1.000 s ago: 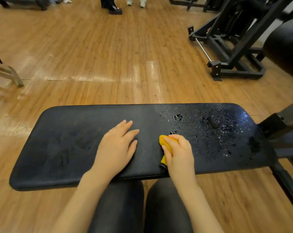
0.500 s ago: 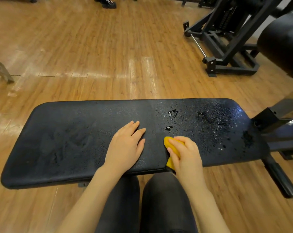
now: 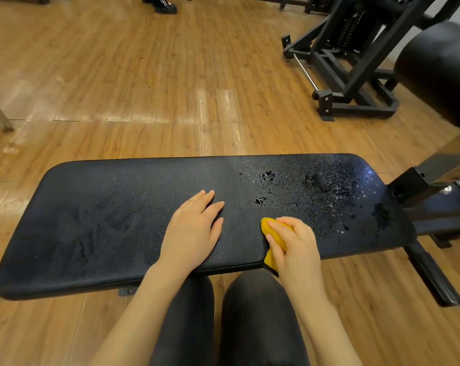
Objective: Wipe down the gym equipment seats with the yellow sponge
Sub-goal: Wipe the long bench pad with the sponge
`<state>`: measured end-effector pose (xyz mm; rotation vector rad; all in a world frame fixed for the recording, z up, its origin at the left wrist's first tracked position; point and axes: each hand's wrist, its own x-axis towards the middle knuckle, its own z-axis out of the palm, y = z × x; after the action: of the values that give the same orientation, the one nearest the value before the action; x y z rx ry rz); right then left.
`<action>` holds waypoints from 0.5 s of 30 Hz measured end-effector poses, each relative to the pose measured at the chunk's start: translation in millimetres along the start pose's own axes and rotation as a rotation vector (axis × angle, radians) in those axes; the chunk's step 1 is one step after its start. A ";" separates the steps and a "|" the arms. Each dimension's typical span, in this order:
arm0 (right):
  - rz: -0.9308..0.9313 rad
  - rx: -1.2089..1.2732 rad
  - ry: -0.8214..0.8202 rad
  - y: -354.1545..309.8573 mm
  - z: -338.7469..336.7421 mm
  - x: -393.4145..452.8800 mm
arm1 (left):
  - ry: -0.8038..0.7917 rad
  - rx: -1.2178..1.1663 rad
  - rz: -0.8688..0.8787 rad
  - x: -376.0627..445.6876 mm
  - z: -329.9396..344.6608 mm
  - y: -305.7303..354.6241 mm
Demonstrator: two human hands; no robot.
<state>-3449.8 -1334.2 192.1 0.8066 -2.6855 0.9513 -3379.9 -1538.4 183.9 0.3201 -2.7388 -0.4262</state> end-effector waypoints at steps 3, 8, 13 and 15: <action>0.020 -0.025 -0.047 2.4 7.7 33.0 | 0.008 0.017 -0.005 -0.5 -0.6 0.4; 0.034 -0.036 -0.068 -0.6 6.5 34.0 | 0.000 0.020 -0.004 -0.4 -1.0 1.0; 0.024 0.010 -0.014 7.6 -13.1 -10.2 | -0.006 0.027 -0.008 0.5 -1.2 0.3; 0.022 0.023 -0.014 11.3 -13.2 -8.9 | -0.009 0.031 -0.012 1.0 -1.2 0.3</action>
<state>-3448.7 -1314.7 193.4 0.7922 -2.7058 0.9873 -3380.4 -1538.7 185.4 0.3443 -2.7561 -0.3893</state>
